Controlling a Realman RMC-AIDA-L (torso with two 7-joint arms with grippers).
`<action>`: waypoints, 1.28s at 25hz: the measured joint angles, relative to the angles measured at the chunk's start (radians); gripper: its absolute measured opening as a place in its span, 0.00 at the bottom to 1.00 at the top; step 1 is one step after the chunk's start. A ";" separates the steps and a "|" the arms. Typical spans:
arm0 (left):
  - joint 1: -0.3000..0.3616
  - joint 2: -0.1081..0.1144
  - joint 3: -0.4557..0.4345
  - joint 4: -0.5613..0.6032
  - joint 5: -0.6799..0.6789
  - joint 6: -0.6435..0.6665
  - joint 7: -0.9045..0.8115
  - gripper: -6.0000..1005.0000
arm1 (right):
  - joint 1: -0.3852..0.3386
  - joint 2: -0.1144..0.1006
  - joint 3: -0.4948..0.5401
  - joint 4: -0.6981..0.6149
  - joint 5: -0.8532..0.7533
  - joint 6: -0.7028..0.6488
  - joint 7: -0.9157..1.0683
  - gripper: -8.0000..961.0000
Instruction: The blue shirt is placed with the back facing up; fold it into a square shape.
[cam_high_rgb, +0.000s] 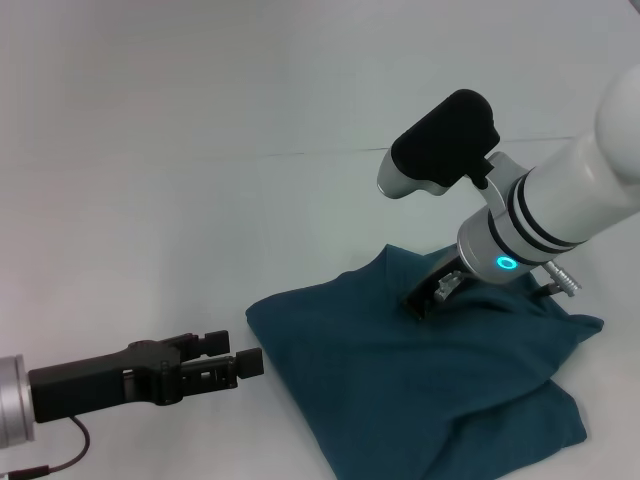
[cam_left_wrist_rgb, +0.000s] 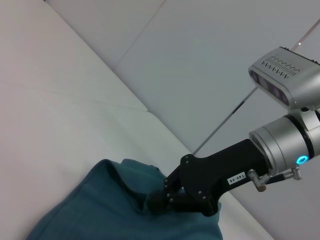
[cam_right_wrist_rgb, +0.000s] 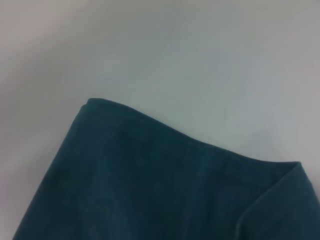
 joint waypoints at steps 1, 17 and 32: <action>0.000 0.000 0.000 0.000 0.000 0.000 0.000 0.92 | -0.002 0.000 0.002 -0.001 0.000 0.003 0.000 0.10; -0.002 -0.001 -0.012 -0.001 0.000 0.004 0.010 0.92 | 0.017 -0.010 0.232 -0.066 -0.104 -0.053 -0.086 0.01; 0.009 0.003 -0.029 0.008 -0.002 0.026 0.033 0.92 | 0.016 -0.012 0.340 -0.065 -0.149 0.021 -0.101 0.23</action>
